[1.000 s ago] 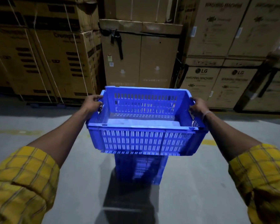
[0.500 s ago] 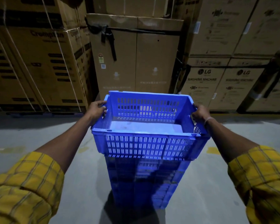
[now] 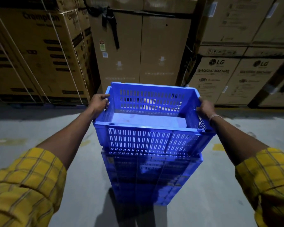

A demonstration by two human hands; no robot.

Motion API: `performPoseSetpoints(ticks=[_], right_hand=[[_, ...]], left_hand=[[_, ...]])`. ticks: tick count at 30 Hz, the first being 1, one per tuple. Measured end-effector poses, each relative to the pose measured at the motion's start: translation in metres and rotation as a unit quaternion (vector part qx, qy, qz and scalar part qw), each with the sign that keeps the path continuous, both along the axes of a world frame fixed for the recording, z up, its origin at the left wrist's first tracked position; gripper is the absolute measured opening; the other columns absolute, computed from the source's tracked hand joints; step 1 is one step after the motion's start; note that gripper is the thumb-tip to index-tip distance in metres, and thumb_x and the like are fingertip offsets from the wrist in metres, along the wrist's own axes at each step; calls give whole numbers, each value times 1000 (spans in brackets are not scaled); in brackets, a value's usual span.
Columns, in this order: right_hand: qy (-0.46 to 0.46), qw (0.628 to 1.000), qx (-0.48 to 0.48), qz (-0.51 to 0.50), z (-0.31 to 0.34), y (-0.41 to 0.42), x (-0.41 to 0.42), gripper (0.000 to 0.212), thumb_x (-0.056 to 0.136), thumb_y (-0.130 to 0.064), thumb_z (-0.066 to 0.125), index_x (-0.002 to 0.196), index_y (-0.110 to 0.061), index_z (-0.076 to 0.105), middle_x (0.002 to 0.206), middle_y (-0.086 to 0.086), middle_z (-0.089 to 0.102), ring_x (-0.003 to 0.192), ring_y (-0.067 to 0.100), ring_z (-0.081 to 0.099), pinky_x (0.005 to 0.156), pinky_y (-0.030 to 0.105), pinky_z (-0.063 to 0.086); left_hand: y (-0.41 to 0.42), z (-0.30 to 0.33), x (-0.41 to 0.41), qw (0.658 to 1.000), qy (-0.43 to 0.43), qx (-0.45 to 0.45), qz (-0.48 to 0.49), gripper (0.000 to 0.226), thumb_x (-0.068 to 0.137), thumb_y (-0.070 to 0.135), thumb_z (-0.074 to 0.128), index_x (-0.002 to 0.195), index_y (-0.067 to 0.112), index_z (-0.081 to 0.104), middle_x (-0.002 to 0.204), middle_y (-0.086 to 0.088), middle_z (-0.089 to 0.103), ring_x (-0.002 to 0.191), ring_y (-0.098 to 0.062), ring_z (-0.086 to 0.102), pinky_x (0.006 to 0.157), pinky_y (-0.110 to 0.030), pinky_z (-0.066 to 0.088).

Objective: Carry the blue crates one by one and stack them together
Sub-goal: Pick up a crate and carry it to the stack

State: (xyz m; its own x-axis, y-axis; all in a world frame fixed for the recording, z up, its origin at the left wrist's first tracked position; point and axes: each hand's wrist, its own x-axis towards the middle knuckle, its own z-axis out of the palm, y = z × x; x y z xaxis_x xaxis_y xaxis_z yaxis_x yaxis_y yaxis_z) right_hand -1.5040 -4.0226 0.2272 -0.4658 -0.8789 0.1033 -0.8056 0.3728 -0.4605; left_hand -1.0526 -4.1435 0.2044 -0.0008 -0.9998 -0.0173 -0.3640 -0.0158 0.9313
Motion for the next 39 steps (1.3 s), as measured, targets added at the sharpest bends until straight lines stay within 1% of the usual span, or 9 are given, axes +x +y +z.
performPoseSetpoints(ticks=[7, 13, 16, 20, 27, 30, 34, 36, 39], right_hand=[[12, 999, 34, 10, 0, 12, -6, 36, 82, -1, 61, 118, -2, 60, 109, 28, 66, 101, 41, 63, 84, 38, 48], [22, 997, 62, 30, -1, 29, -14, 41, 85, -5, 65, 125, -1, 55, 114, 29, 65, 106, 44, 62, 87, 41, 47], [33, 997, 57, 43, -7, 33, -16, 55, 88, -9, 61, 141, -6, 45, 121, 31, 62, 109, 45, 59, 87, 39, 45], [69, 995, 59, 42, -14, 31, -14, 72, 94, -15, 56, 156, -7, 21, 140, 36, 43, 121, 48, 50, 95, 40, 42], [83, 993, 65, 45, -14, 21, -19, 72, 94, -13, 55, 156, -5, 20, 143, 37, 38, 121, 50, 49, 94, 42, 43], [90, 993, 63, 45, -15, 16, -21, 68, 95, -13, 53, 155, -6, 22, 137, 38, 43, 115, 50, 52, 90, 43, 44], [96, 992, 73, 46, -15, 14, -19, 69, 95, -9, 53, 156, -5, 20, 138, 40, 40, 117, 52, 51, 93, 45, 43], [103, 991, 76, 41, -17, 16, -20, 70, 96, -13, 51, 157, -9, 16, 141, 39, 37, 117, 53, 50, 95, 46, 43], [109, 989, 88, 37, -20, 20, -20, 75, 96, -20, 50, 158, -14, 9, 148, 32, 31, 117, 52, 51, 97, 47, 44]], left_hand=[[16, 7, 5, 999, -47, 3, -16, 31, 102, -3, 43, 129, -6, 59, 73, -12, 57, 58, -17, 49, 44, -16, 43], [44, 10, 4, 997, -72, -20, -22, 30, 103, -2, 45, 129, -5, 59, 79, -16, 58, 44, -3, 51, 45, -11, 42], [45, 4, 3, 997, -65, -34, 19, 30, 103, 2, 45, 127, -5, 62, 72, -7, 57, 57, -12, 50, 49, -14, 43], [44, 6, 0, 987, -140, -66, 33, 26, 103, 11, 50, 121, 9, 69, 92, -7, 68, 68, -18, 60, 51, -16, 44], [28, 3, 2, 972, -216, -80, 43, 21, 97, 28, 60, 112, 29, 74, 112, -2, 75, 91, -24, 72, 84, -38, 57], [25, 4, 2, 970, -222, -89, 33, 22, 95, 28, 60, 113, 27, 72, 110, -3, 75, 89, -24, 73, 84, -39, 58], [28, 7, 1, 976, -198, -87, 20, 30, 98, 24, 57, 126, 23, 67, 111, -5, 74, 87, -23, 72, 74, -27, 52], [30, 8, 0, 975, -200, -99, 1, 36, 99, 20, 53, 134, 21, 62, 119, -7, 72, 95, -28, 71, 78, -29, 51], [33, 9, 0, 958, -261, -116, -26, 31, 98, 19, 50, 124, 26, 64, 114, -11, 72, 101, -33, 67, 81, -38, 52]])
